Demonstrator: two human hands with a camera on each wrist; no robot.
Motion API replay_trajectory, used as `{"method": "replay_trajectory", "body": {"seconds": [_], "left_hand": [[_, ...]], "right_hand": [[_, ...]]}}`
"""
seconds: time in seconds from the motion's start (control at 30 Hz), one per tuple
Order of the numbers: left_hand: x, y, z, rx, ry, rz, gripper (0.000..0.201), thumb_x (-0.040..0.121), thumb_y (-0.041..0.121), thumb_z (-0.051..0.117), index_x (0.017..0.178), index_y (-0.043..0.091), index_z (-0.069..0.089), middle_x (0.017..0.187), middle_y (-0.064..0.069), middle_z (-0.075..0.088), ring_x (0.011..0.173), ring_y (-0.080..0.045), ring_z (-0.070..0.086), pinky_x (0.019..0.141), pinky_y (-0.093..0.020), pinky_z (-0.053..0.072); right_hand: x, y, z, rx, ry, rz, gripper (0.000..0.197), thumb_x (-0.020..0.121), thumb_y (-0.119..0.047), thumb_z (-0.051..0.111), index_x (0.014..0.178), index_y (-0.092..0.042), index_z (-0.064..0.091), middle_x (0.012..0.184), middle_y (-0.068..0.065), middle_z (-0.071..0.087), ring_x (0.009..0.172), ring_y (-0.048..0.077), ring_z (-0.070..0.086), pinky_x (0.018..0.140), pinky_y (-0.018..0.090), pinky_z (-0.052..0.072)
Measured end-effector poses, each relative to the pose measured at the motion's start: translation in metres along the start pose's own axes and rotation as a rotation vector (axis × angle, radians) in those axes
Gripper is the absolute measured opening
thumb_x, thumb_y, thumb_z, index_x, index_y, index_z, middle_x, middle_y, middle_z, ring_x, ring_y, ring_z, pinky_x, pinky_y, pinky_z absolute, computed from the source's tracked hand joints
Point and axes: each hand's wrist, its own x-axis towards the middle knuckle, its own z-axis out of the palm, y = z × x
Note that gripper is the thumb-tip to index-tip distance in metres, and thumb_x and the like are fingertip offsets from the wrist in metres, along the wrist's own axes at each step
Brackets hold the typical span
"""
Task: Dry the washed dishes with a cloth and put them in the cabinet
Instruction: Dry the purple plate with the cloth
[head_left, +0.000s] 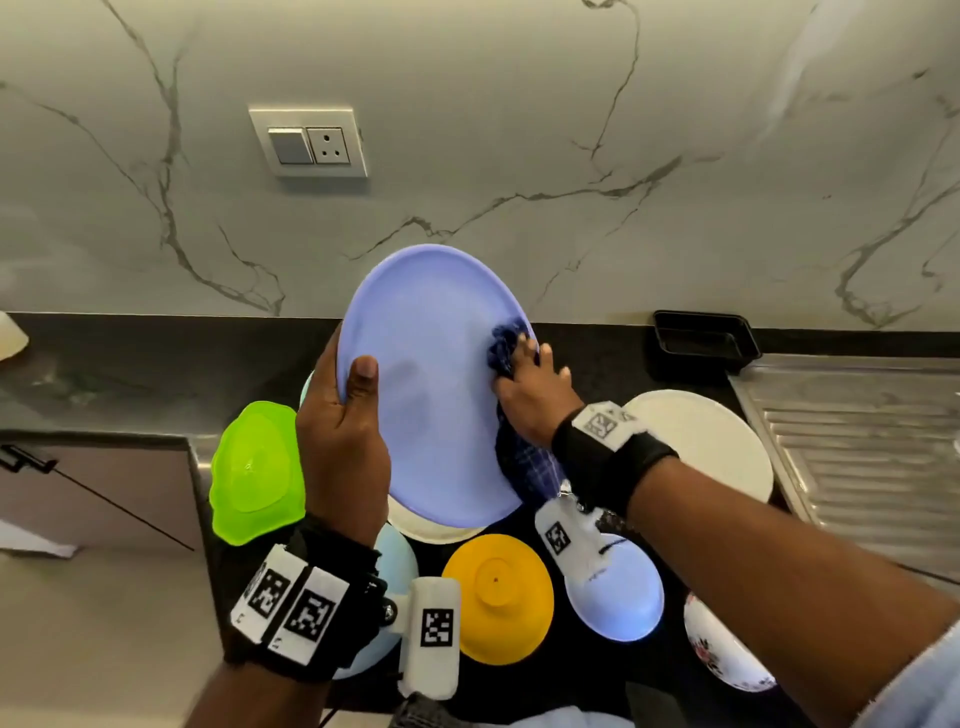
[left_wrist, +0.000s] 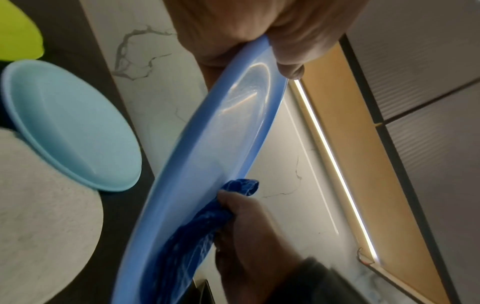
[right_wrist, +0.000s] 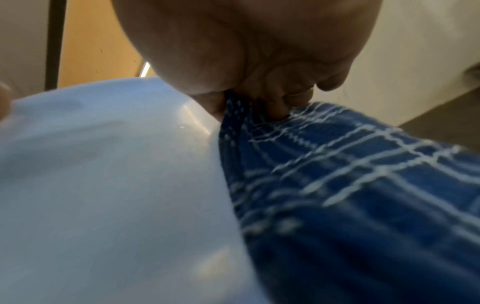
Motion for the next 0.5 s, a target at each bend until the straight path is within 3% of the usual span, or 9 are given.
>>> {"method": "replay_trajectory", "body": {"seconds": [0.13,0.27,0.33,0.4,0.5], "left_hand": [[-0.001,-0.004,-0.004,0.022,0.024,-0.011,0.055,0.096,0.043,0.051,0.144,0.017,0.054,0.135,-0.006,0.065,0.122,-0.023,0.063,0.102,-0.052,0.052],[0.003,-0.005,-0.006,0.078,-0.026,0.002,0.054,0.098,0.042,0.05,0.145,0.015,0.053,0.134,-0.005,0.065,0.122,-0.021,0.063,0.102,-0.05,0.052],[0.003,-0.004,-0.003,0.067,-0.082,-0.028,0.056,0.097,0.045,0.051,0.145,0.016,0.054,0.135,-0.002,0.065,0.124,-0.019,0.062,0.104,-0.05,0.051],[0.001,0.0,0.002,0.029,-0.143,-0.052,0.055,0.099,0.047,0.051,0.144,0.015,0.055,0.136,-0.002,0.065,0.125,-0.018,0.062,0.106,-0.05,0.05],[0.004,0.004,0.008,-0.025,-0.134,-0.02,0.048,0.106,0.038,0.046,0.138,0.004,0.058,0.131,-0.01,0.067,0.118,-0.015,0.064,0.106,-0.039,0.05]], "right_hand": [[-0.025,0.006,0.023,0.115,-0.019,0.052,0.062,0.102,-0.027,0.033,0.157,-0.009,0.008,0.165,0.009,0.006,0.152,0.03,-0.004,0.12,0.05,0.001],[-0.031,-0.004,0.011,0.359,0.01,0.041,0.065,0.106,-0.033,0.034,0.159,-0.023,-0.003,0.167,0.001,-0.004,0.153,0.029,-0.005,0.122,0.046,0.002],[-0.022,-0.014,0.0,0.408,0.059,-0.058,0.067,0.106,-0.036,0.037,0.158,-0.027,-0.004,0.167,-0.002,-0.006,0.153,0.025,-0.004,0.122,0.049,0.003],[-0.018,-0.027,-0.007,0.383,0.122,-0.251,0.069,0.106,-0.034,0.042,0.158,-0.029,-0.003,0.167,-0.005,-0.006,0.153,0.021,-0.005,0.122,0.052,0.002],[-0.026,-0.037,0.002,0.127,0.056,-0.582,0.071,0.104,-0.03,0.045,0.154,-0.037,-0.004,0.163,-0.015,-0.015,0.152,0.016,-0.015,0.12,0.059,-0.006]]}}
